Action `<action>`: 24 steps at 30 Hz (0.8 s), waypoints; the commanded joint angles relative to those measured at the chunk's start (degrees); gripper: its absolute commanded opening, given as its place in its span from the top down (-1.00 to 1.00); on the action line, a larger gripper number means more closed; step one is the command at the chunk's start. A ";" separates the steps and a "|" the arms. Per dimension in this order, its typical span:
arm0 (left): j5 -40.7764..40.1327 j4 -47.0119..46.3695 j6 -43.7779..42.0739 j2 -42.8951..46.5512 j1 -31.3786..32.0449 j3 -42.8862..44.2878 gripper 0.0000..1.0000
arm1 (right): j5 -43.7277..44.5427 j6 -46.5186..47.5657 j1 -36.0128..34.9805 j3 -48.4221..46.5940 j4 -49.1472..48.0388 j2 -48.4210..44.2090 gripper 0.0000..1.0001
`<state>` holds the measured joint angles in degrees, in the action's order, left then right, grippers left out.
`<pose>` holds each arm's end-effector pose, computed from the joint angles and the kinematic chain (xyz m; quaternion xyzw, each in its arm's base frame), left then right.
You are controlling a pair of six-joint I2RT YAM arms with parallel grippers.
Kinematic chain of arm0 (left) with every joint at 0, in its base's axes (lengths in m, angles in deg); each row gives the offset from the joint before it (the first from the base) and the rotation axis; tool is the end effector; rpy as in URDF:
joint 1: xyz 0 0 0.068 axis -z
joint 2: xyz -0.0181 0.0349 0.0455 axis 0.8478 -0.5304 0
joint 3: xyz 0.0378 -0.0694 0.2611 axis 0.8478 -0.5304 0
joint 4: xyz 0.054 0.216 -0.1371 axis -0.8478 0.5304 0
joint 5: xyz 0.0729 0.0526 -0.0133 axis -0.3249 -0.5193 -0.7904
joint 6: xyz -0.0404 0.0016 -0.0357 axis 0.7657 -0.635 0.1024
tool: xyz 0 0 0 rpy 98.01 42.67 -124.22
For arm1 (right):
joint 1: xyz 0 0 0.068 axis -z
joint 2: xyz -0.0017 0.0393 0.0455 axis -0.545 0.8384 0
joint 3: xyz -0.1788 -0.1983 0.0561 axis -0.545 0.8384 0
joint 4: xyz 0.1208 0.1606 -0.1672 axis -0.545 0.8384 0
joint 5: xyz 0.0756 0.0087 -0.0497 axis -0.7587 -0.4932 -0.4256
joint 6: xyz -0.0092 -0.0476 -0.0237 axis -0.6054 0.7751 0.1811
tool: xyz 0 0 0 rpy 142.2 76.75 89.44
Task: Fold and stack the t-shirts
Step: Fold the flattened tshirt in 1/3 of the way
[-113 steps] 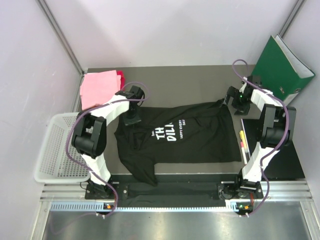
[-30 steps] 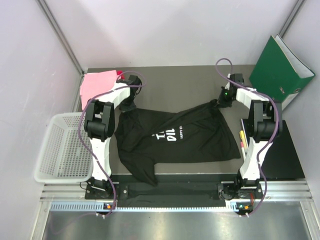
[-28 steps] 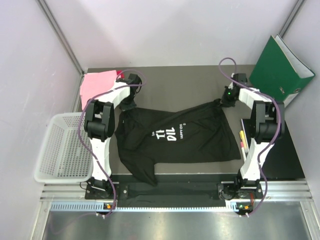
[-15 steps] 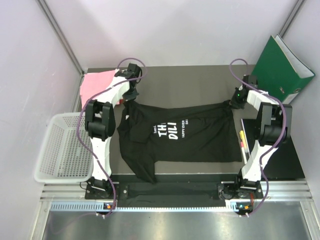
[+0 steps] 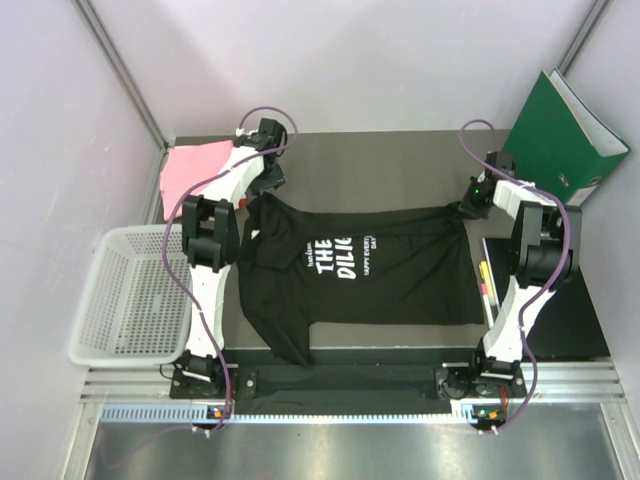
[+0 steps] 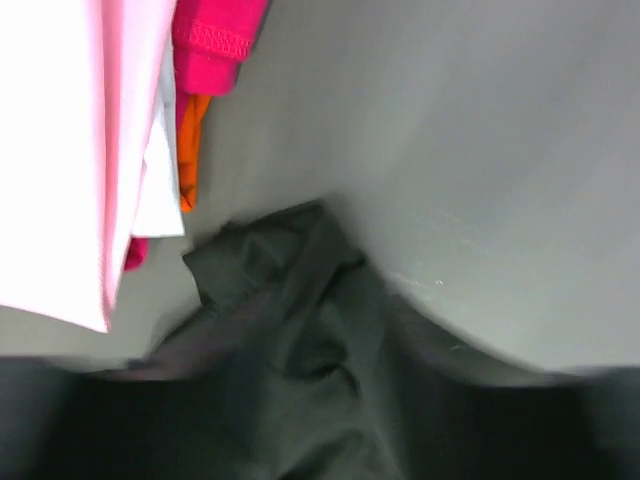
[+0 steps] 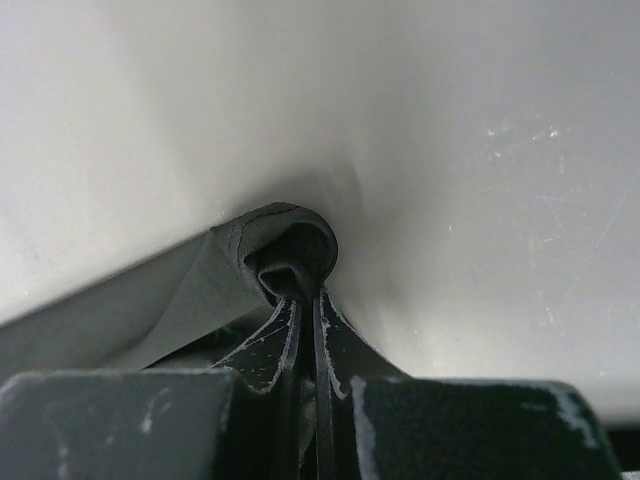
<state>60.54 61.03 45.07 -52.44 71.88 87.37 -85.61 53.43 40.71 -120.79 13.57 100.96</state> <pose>0.4908 -0.1093 0.2158 -0.2171 0.9355 0.0596 0.2723 0.4123 -0.0512 0.1696 0.2064 0.9384 0.0867 0.2631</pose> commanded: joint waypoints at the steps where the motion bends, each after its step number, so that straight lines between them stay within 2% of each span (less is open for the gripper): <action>1: 0.94 2.11 0.02 1.18 -0.82 1.70 -0.48 | -0.40 0.06 0.75 -2.47 -1.65 -0.20 0.97; 4: 1.38 -0.59 -0.68 6.36 -0.82 -3.20 -0.61 | 0.04 0.24 0.75 -2.03 -1.82 -0.82 0.95; 5: 1.55 -2.09 -0.94 8.38 -0.82 -5.32 -0.71 | 0.13 0.33 0.75 -1.85 -1.82 -0.82 0.95; 8: 3.65 -9.38 -2.35 16.38 -0.90 -14.81 -0.76 | -0.14 0.42 0.84 -1.85 -2.00 -0.64 0.95; 11: 6.90 -11.95 -2.53 20.70 -1.08 -20.97 -0.65 | -0.31 0.50 0.84 -2.03 -2.09 -0.29 0.95; 16: 10.43 -14.14 0.11 21.76 -1.34 -28.96 -0.49 | -1.01 0.50 0.84 -2.47 -2.09 0.32 0.94; 24: 9.91 -14.24 1.34 18.60 -2.05 -30.92 -0.40 | -2.42 0.42 1.37 -2.64 -2.09 0.77 0.94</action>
<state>70.31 48.88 45.57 -33.03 70.46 56.11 -86.79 53.48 40.95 -120.81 13.50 101.52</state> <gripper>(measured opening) 0.710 0.033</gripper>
